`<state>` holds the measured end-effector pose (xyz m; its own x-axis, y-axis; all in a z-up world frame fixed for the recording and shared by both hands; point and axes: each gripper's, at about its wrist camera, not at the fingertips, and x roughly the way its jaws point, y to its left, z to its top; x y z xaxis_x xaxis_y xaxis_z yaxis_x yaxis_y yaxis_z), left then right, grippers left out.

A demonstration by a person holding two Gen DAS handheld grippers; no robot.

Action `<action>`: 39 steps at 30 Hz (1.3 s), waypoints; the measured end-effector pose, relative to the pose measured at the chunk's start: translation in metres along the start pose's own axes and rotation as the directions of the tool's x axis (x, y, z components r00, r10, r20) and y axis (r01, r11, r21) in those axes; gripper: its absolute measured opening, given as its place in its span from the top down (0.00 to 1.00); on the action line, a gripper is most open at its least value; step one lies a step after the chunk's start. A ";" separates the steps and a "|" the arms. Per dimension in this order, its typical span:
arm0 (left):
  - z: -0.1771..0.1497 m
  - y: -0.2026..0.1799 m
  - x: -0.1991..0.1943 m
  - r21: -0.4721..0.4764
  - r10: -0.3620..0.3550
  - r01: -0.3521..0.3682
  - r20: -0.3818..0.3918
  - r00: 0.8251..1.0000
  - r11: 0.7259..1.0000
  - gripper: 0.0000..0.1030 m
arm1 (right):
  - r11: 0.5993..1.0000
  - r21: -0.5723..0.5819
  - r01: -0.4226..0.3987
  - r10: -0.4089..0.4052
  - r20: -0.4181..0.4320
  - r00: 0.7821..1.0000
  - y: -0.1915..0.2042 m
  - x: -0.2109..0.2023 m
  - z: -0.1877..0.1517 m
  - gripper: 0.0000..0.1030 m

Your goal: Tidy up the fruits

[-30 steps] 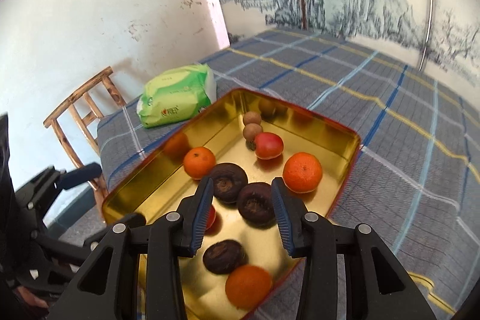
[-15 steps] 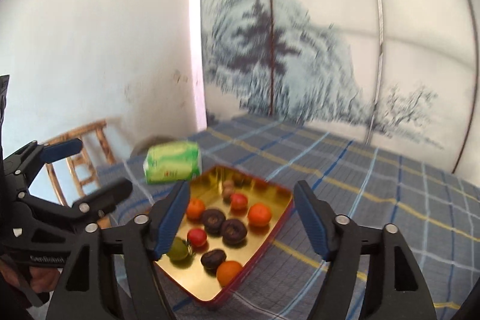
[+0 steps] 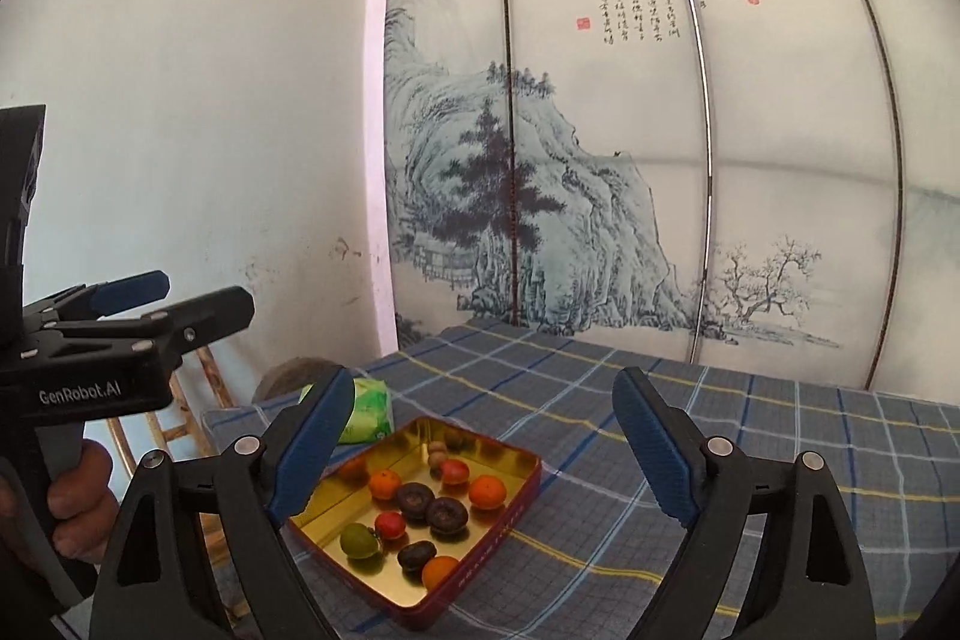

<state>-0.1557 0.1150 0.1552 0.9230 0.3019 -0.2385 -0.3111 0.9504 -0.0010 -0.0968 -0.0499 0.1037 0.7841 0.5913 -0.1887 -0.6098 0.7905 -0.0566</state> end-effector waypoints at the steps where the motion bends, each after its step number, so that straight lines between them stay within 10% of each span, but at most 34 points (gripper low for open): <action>1: 0.002 -0.002 -0.002 0.006 0.002 -0.002 0.002 1.000 1.000 0.00 | 1.000 0.003 0.004 -0.004 0.009 1.000 -0.001 -0.004 0.002 0.13; 39: -0.011 -0.001 0.000 0.012 0.092 -0.092 -0.050 0.994 0.996 0.00 | 0.999 -0.053 0.006 -0.006 -0.008 1.000 0.017 -0.007 0.002 0.03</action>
<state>-0.1581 0.1136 0.1446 0.8780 0.3842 -0.2854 -0.3918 0.9195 0.0324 -0.1126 -0.0401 0.1060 0.7871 0.5850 -0.1958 -0.6103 0.7846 -0.1093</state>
